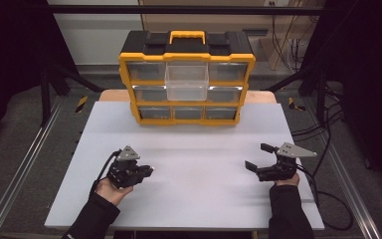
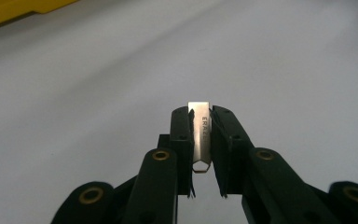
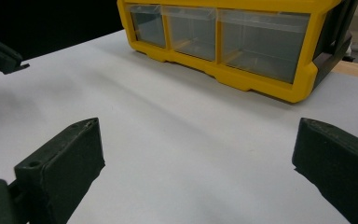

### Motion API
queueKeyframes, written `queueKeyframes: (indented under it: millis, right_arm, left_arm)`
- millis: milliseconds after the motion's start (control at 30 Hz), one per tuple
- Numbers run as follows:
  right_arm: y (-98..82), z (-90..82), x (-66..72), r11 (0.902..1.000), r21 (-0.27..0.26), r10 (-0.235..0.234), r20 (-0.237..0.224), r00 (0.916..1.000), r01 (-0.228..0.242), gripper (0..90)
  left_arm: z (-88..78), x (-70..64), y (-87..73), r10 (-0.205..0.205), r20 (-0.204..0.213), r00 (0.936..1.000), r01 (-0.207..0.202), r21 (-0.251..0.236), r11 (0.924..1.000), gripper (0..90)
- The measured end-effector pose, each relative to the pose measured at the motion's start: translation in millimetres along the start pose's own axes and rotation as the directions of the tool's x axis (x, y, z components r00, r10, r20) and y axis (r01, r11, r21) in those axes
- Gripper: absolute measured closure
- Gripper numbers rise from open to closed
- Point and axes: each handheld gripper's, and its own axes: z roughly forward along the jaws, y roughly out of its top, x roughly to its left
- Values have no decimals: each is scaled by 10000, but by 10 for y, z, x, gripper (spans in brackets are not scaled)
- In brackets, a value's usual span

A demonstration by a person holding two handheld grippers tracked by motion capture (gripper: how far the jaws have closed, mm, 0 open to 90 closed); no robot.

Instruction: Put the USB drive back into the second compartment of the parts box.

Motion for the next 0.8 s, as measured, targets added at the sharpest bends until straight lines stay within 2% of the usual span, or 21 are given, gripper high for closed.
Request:
queueKeyframes:
  millis: [367, 667, 800]
  right_arm:
    - [0, -2, 0, 10000, 3, -13, 12, 10000, 13, 22]
    - [-1, -5, 1, 10000, 17, -19, 48, 10000, 18, 22]
    - [0, -6, 2, 10000, 0, -15, 34, 10000, 15, 22]
  left_arm:
    - [-192, 37, 84, 6, -84, 10000, -9, -430, 9991, 789]
    - [-359, 93, 187, -88, 40, 10000, 91, -863, 9962, 789]
    - [-415, 91, 261, 35, -10, 10000, -36, -962, 9954, 789]
